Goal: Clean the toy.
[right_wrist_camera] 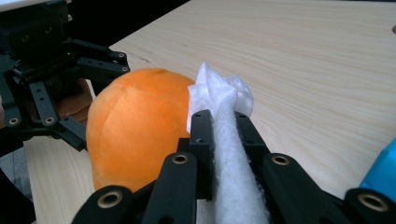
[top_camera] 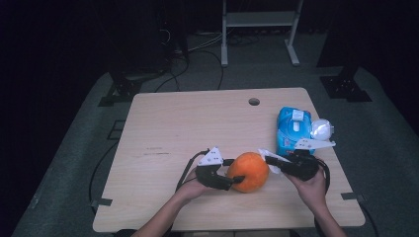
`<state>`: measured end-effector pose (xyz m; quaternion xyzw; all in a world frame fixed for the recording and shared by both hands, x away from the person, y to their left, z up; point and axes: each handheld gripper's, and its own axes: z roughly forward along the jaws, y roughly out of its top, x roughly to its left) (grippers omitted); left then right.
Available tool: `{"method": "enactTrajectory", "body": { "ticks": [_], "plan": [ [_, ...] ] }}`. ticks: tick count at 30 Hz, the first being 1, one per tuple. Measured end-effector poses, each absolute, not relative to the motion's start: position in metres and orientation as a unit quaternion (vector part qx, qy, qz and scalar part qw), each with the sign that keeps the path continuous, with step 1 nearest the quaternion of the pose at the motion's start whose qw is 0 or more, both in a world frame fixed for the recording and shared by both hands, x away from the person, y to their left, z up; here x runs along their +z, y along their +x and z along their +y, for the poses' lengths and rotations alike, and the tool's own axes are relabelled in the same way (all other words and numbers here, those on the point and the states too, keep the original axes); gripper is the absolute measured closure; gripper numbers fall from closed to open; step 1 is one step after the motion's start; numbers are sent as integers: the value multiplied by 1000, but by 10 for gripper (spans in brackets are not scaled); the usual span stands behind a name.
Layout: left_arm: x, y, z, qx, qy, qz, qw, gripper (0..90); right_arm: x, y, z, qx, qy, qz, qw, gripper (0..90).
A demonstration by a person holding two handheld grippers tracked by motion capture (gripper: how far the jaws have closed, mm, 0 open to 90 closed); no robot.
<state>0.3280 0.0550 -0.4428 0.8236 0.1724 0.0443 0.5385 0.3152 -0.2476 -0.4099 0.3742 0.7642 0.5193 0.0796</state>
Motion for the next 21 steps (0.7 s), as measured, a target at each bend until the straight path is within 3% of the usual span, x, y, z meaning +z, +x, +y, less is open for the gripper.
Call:
{"method": "enactTrajectory", "body": {
  "ticks": [10, 21],
  "plan": [
    [-444, 326, 53, 48, 827, 166, 534, 324, -392, 300, -223, 537, 316, 777, 93, 798],
    [-444, 327, 54, 49, 824, 169, 539, 329, -405, 310, -240, 522, 358, 768, 99, 798]
  ]
}}
